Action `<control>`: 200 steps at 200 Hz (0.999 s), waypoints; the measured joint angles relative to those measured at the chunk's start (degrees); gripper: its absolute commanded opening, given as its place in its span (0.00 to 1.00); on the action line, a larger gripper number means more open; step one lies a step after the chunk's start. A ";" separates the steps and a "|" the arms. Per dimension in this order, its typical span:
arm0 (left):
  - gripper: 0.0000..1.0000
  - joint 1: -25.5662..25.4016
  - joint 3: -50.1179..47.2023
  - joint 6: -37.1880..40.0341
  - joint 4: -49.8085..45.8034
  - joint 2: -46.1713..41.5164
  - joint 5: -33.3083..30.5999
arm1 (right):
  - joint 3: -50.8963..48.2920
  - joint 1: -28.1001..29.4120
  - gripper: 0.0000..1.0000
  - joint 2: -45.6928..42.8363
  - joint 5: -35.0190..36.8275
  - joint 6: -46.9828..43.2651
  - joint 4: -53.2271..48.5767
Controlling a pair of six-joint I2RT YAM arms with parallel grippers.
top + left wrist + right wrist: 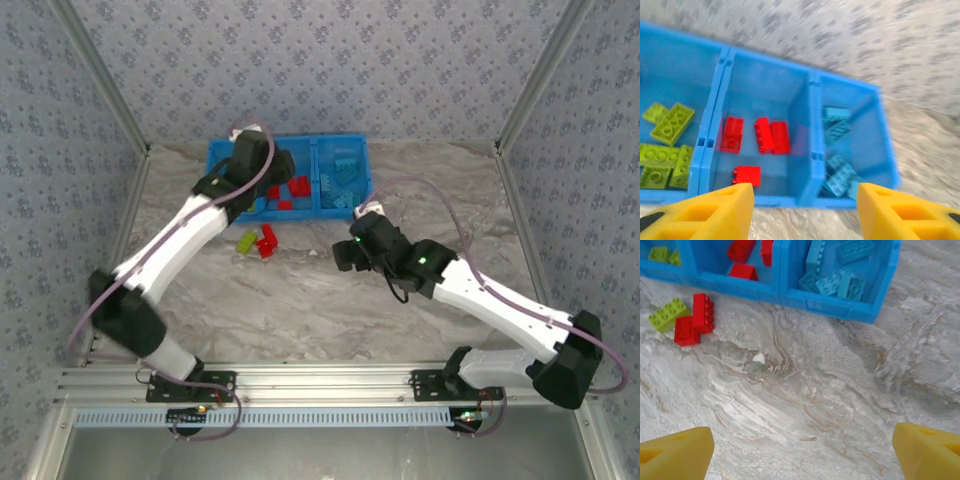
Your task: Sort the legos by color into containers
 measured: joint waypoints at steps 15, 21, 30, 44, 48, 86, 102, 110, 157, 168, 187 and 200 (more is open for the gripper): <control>0.56 -2.93 -5.44 3.72 -0.22 -10.91 0.33 | 1.16 1.73 0.95 4.48 -0.24 -0.04 1.22; 0.56 -3.63 -7.52 5.35 -0.87 -15.34 0.55 | 1.88 2.49 0.94 6.67 -0.46 -0.04 1.99; 0.56 -3.78 -10.38 7.98 -1.84 -21.46 0.98 | 3.23 3.65 0.94 9.84 -0.83 -0.07 2.93; 0.56 -3.48 -14.12 11.85 -4.57 -29.44 1.46 | 6.36 5.40 0.94 15.45 -1.79 -0.22 4.87; 0.56 -3.45 -14.95 12.85 -5.46 -31.06 1.62 | 7.43 5.90 0.94 17.44 -2.16 -0.26 5.88; 0.58 -3.50 -20.20 18.97 -15.52 -44.15 0.39 | 16.37 8.20 0.76 32.57 -6.10 -1.18 12.57; 0.60 -3.50 -21.73 20.06 -18.21 -46.14 -1.79 | 20.11 8.24 0.70 38.45 -7.26 -1.25 14.32; 0.63 -3.50 -22.47 20.48 -19.15 -46.53 -2.95 | 21.92 8.17 0.70 41.18 -7.54 -0.94 15.06; 0.78 -3.21 -26.36 21.49 -20.98 -45.35 -5.53 | 32.94 7.80 0.69 54.53 -7.76 -0.35 15.23; 0.81 -3.17 -26.97 21.51 -21.00 -45.07 -5.60 | 34.69 7.65 0.69 56.50 -7.72 0.26 15.13; 0.85 -2.95 -27.50 21.42 -21.07 -45.09 -5.73 | 36.39 7.13 0.68 58.66 -7.65 0.94 14.86; 0.86 -2.95 -27.78 21.38 -20.92 -45.18 -5.77 | 37.86 6.60 0.67 60.02 -7.56 1.16 14.34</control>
